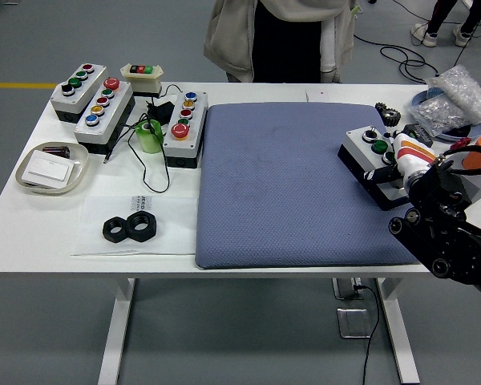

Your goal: Pick up the button,place it on the desk,press the button,press the button

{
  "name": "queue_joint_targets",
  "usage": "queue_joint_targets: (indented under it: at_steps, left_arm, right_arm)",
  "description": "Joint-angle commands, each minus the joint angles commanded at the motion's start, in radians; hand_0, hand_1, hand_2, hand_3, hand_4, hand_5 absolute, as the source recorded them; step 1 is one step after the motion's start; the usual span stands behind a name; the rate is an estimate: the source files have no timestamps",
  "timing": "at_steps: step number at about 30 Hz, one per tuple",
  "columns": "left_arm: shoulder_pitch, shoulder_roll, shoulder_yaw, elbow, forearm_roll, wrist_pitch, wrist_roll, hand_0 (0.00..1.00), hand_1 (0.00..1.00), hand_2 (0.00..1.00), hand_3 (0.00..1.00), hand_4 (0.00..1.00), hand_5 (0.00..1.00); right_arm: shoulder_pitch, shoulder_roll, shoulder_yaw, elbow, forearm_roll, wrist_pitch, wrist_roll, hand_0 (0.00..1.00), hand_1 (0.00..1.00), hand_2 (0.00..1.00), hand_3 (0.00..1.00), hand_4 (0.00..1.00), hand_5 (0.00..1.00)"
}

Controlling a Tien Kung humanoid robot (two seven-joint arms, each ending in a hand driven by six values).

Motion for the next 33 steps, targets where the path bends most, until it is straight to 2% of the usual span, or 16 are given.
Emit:
queue_joint_targets:
  at_steps: [2, 3, 8, 9, 13, 14, 19, 20, 26, 28, 33]
  left_arm:
    - [0.0, 0.0, -0.001, 0.0, 0.002, 0.0, 0.001, 0.693, 0.669, 0.774, 0.812, 0.743, 0.998]
    - [0.0, 0.0, -0.003, 0.0, 0.004, 0.0, 0.001, 0.693, 0.669, 0.774, 0.812, 0.743, 0.998]
    - [0.002, 0.0, -0.008, 0.0, 0.011, -0.001, 0.003, 0.693, 0.671, 0.774, 0.813, 0.743, 0.998]
    - [0.002, 0.0, -0.008, 0.0, 0.012, -0.001, 0.003, 0.693, 0.671, 0.774, 0.813, 0.743, 0.998]
    - [0.003, 0.0, -0.013, 0.001, 0.017, -0.001, 0.004, 0.693, 0.671, 0.774, 0.813, 0.743, 0.998]
    - [0.004, 0.0, -0.015, 0.001, 0.021, -0.001, 0.005, 0.693, 0.67, 0.774, 0.813, 0.742, 0.998]
    - [0.004, 0.001, -0.018, 0.001, 0.025, -0.001, 0.006, 0.693, 0.67, 0.774, 0.813, 0.742, 0.998]
    - [0.004, 0.001, -0.018, 0.001, 0.025, -0.001, 0.006, 0.692, 0.67, 0.774, 0.813, 0.741, 0.998]
    - [0.003, 0.001, -0.014, 0.002, 0.016, 0.0, 0.002, 0.692, 0.67, 0.774, 0.813, 0.741, 0.998]
    - [0.002, 0.001, -0.013, 0.003, 0.013, 0.0, 0.002, 0.692, 0.67, 0.774, 0.813, 0.74, 0.998]
    - [0.001, 0.001, -0.009, 0.003, 0.007, 0.001, 0.0, 0.691, 0.671, 0.774, 0.813, 0.739, 0.998]
  right_arm:
    - [-0.001, -0.002, 0.0, -0.002, -0.004, 0.004, 0.0, 0.769, 0.62, 0.651, 0.862, 0.951, 0.14]
    - [-0.001, -0.004, -0.001, -0.002, -0.006, 0.01, 0.0, 0.64, 0.545, 0.593, 0.825, 0.947, 0.138]
    - [-0.004, -0.012, -0.01, 0.006, -0.025, 0.021, 0.003, 0.64, 0.545, 0.593, 0.825, 0.947, 0.138]
    - [-0.004, -0.012, -0.011, 0.006, -0.026, 0.022, 0.003, 0.542, 0.488, 0.552, 0.769, 0.936, 0.137]
    - [-0.009, -0.026, -0.024, 0.028, -0.057, 0.016, 0.011, 0.542, 0.488, 0.552, 0.769, 0.936, 0.137]
    - [-0.01, -0.031, -0.031, 0.038, -0.067, 0.013, 0.015, 0.495, 0.464, 0.518, 0.717, 0.906, 0.146]
    - [-0.012, -0.059, -0.05, 0.09, -0.08, 0.013, 0.027, 0.495, 0.464, 0.518, 0.717, 0.906, 0.146]
    - [-0.013, -0.066, -0.054, 0.102, -0.075, 0.012, 0.033, 0.479, 0.45, 0.505, 0.695, 0.868, 0.148]
    - [-0.021, -0.113, -0.089, 0.204, -0.012, -0.004, 0.093, 0.479, 0.45, 0.505, 0.695, 0.868, 0.148]
    - [-0.024, -0.127, -0.103, 0.239, 0.007, -0.005, 0.11, 0.501, 0.462, 0.507, 0.695, 0.831, 0.169]
    - [-0.022, -0.182, -0.18, 0.355, 0.05, 0.022, 0.223, 0.505, 0.474, 0.513, 0.7, 0.834, 0.165]
